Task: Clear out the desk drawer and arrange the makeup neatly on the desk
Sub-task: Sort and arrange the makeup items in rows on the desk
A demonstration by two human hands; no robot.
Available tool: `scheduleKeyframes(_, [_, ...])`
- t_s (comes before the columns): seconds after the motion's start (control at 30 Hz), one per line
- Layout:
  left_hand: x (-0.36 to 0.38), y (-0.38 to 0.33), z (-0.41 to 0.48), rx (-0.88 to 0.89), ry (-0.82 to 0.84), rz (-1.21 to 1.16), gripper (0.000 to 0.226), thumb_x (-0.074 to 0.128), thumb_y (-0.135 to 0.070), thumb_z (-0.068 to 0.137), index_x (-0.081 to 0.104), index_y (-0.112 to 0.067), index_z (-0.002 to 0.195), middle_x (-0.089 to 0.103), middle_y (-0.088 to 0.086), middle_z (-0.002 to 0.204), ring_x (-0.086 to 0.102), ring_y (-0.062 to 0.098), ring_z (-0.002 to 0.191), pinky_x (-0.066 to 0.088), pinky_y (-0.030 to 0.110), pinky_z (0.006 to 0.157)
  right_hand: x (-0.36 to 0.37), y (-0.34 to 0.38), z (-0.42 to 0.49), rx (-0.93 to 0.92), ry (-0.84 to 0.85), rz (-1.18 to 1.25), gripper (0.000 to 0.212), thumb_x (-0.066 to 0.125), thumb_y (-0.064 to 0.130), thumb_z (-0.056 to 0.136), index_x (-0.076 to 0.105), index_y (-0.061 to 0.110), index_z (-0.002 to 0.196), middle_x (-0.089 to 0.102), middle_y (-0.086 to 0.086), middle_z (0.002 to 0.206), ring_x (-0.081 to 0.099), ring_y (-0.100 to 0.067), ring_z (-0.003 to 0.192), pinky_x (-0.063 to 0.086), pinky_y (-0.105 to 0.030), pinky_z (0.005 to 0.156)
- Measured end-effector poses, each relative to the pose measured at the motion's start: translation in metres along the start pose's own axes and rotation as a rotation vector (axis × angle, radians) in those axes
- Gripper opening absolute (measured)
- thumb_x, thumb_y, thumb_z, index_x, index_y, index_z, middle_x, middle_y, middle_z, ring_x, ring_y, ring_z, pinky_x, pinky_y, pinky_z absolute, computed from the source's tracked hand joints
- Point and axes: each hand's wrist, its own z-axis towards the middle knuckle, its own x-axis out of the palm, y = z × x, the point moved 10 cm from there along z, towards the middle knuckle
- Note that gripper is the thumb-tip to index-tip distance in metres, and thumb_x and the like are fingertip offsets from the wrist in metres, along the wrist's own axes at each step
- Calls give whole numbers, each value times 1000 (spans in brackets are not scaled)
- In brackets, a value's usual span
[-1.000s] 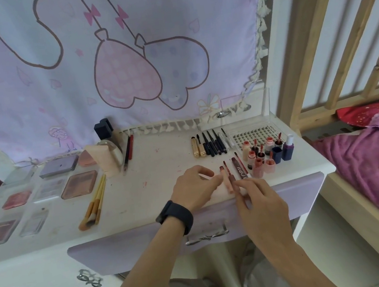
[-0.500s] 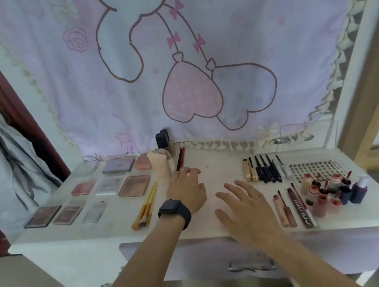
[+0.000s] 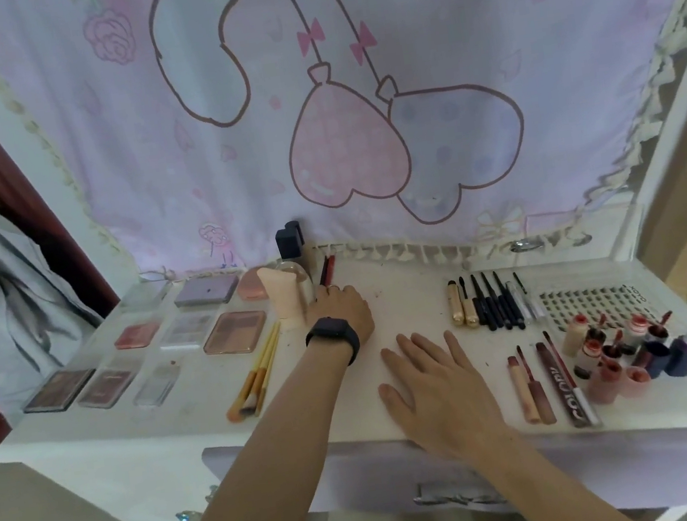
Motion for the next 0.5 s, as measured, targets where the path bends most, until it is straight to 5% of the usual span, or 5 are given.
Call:
scheduleKeyframes(0.13, [-3, -6, 0, 7, -86, 17, 33, 37, -31, 102, 53, -12, 123, 58, 13, 127, 47, 32, 121, 39, 37, 79, -1, -1, 0, -1, -14, 8, 70, 8, 61, 97, 23, 30, 158, 16, 1, 168, 4, -16, 156, -14, -42, 124])
scheduleKeyframes(0.5, [-18, -8, -9, 23, -149, 82, 24, 40, -16, 102, 51, -11, 123, 62, 11, 117, 52, 30, 114, 38, 34, 72, -4, 1, -2, -6, -66, 26, 70, 10, 60, 96, 33, 29, 154, 26, 0, 166, 13, -19, 155, -11, -40, 122])
